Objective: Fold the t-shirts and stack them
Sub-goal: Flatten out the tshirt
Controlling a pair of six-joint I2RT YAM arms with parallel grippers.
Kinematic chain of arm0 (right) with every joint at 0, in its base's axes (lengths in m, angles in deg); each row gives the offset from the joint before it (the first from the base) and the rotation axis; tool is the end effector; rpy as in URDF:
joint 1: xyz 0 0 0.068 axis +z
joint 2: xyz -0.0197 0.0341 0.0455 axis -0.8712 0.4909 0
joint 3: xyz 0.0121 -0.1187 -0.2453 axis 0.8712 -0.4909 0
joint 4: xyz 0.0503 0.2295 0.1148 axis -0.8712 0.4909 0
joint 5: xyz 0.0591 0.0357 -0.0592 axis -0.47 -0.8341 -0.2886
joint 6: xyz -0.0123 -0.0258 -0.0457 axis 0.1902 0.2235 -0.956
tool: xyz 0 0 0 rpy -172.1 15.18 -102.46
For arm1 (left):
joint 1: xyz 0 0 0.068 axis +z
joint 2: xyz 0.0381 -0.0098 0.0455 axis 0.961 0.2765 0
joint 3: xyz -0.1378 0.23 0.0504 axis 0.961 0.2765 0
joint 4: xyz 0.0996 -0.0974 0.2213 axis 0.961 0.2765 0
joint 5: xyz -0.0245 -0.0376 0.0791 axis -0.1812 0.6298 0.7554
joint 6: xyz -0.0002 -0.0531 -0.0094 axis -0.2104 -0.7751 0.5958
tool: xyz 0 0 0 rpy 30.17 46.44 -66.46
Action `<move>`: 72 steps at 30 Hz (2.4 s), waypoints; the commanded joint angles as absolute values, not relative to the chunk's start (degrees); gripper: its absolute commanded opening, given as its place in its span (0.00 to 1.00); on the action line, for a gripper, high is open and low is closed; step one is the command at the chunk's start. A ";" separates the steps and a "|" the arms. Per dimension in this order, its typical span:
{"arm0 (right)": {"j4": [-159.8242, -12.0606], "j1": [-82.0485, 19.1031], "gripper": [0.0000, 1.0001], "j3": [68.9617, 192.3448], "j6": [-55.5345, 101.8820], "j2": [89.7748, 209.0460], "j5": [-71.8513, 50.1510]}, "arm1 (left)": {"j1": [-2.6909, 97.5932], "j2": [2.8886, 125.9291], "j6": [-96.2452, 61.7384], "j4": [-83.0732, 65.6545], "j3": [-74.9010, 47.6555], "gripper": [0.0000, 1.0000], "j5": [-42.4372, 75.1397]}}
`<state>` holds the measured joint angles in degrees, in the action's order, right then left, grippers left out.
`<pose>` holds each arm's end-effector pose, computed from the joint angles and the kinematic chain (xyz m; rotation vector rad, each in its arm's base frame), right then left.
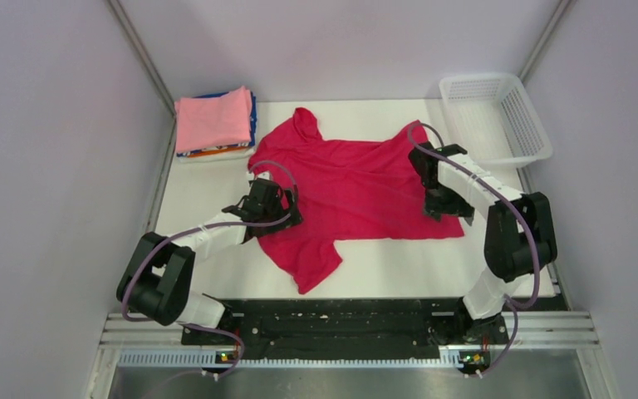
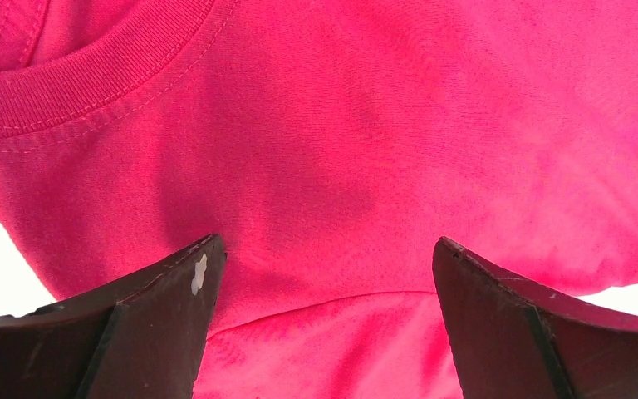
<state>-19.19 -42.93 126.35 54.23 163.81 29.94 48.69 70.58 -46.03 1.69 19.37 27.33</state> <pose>0.2828 0.0697 0.2269 0.4799 2.7560 -0.7537 0.2468 -0.1147 0.1689 -0.3502 2.4812 -0.4351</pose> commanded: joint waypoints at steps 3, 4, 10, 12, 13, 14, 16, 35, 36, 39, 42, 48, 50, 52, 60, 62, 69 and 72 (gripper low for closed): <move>-19.37 -42.68 0.93 125.78 54.33 162.81 34.26 | 48.83 70.37 -45.57 2.95 18.46 0.99 29.37; -21.32 -42.86 0.96 124.62 54.08 162.05 34.17 | 48.89 70.31 -45.58 3.09 18.47 0.99 29.62; -47.05 -46.16 0.99 112.13 49.46 152.50 21.49 | 50.73 72.58 -46.60 4.27 17.26 0.99 30.51; -56.86 -46.28 0.99 107.74 46.33 149.27 14.22 | 52.90 74.92 -46.98 3.49 16.58 0.99 28.40; -60.64 -46.29 0.99 106.36 45.00 148.25 11.30 | 53.74 76.28 -47.14 3.50 15.58 0.99 27.99; -63.55 -46.33 0.99 105.15 43.69 147.75 8.83 | 54.44 77.67 -46.89 3.50 14.44 0.99 27.99; -67.69 -46.27 0.99 103.96 43.37 148.24 6.56 | 55.29 80.80 -46.34 3.76 11.30 0.99 28.54; -80.67 -47.71 0.99 102.06 49.99 146.51 13.34 | 57.95 84.56 -40.05 12.91 -9.15 0.99 26.87; -79.90 -48.08 0.99 99.80 51.18 144.04 13.94 | 57.69 81.15 -40.88 13.78 -6.53 0.99 27.08; -76.01 -49.00 0.99 94.96 55.65 137.13 15.26 | 56.31 70.43 -44.63 17.22 2.24 0.99 28.24; -71.82 -49.43 0.99 90.91 59.87 130.39 18.13 | 54.59 60.35 -48.76 20.63 11.76 0.99 28.12; -69.60 -49.60 0.99 84.99 61.19 119.67 20.42 | 49.49 47.32 -53.37 29.60 22.34 0.99 28.52; -69.51 -49.49 0.99 84.25 61.22 117.96 19.80 | 48.10 46.59 -54.33 31.05 23.41 0.98 28.62; -69.49 -49.50 0.99 84.03 60.45 117.76 18.90 | 47.14 46.90 -54.75 31.05 24.28 0.92 28.59; -67.02 -49.45 0.99 85.45 59.81 120.97 17.12 | 46.93 53.31 -54.73 23.61 26.86 0.80 27.99; -66.93 -49.48 0.99 85.42 59.83 121.38 16.68 | 46.92 54.93 -54.72 22.74 26.47 0.75 28.73; -66.87 -49.46 0.99 85.31 60.41 122.76 16.89 | 46.92 60.30 -54.52 18.21 27.45 0.63 27.35; -66.13 -49.52 0.99 85.60 60.64 122.57 17.10 | 46.96 63.00 -54.37 17.19 27.03 0.49 26.09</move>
<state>-66.55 -49.16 83.90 60.06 122.48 16.60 47.16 58.69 -54.16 20.77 26.01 27.16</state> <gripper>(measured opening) 0.985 0.567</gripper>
